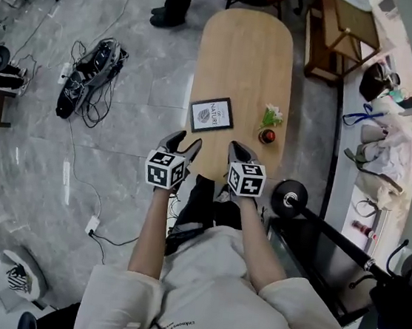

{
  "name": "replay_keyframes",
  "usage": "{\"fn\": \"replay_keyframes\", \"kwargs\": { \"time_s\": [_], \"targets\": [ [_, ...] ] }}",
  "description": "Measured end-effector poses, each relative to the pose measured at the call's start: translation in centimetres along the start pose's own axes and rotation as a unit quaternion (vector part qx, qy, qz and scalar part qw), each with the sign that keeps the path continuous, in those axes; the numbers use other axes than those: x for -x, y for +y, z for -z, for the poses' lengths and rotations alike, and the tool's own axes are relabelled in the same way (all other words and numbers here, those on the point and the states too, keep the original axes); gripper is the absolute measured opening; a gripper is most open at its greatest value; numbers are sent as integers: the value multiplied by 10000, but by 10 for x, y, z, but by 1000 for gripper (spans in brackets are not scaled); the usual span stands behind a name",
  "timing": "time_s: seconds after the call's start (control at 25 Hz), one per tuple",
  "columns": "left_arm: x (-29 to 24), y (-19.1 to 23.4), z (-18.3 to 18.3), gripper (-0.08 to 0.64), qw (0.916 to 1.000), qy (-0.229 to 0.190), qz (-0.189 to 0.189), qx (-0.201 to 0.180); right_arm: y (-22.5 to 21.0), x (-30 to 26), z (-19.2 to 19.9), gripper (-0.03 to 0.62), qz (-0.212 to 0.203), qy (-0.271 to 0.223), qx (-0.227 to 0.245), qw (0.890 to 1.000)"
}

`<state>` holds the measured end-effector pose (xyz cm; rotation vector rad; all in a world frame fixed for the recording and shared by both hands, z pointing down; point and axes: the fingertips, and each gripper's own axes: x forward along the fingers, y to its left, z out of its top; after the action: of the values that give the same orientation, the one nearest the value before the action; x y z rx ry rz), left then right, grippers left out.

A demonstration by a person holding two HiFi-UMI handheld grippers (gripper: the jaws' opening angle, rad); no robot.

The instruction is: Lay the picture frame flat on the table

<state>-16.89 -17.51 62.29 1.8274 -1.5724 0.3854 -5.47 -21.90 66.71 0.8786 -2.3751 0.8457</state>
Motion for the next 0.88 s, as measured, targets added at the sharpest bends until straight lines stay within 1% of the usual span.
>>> {"fn": "replay_keyframes", "kwargs": {
  "time_s": [0.12,0.28,0.32,0.48,0.64,0.72,0.8,0.88],
  "targets": [
    [29,-21,-10,241,9999,-92,-107,-69,17,32,-4,34,-112,-71,39,9999],
    [60,-43,-15,239,9994,-234,-237,-83,44,63,9,34,-410,69,554,9976],
    [65,-47,-17,236,9993,-266,-235,-98,48,68,10,34,-447,80,612,9971],
    [85,-57,-15,215,9993,-353,-143,0,59,83,4,34,-486,26,667,9966],
    [99,-65,6,199,9998,-135,58,127,72,97,6,34,-537,25,813,9952],
    [101,-66,6,173,9999,-70,133,3,76,99,4,34,-551,15,842,9949],
    [102,-67,8,121,9997,-29,221,-140,80,102,4,34,-559,37,919,9942],
    [102,-66,11,83,9996,-21,221,-171,83,105,6,34,-591,29,947,9938]
  ]
}}
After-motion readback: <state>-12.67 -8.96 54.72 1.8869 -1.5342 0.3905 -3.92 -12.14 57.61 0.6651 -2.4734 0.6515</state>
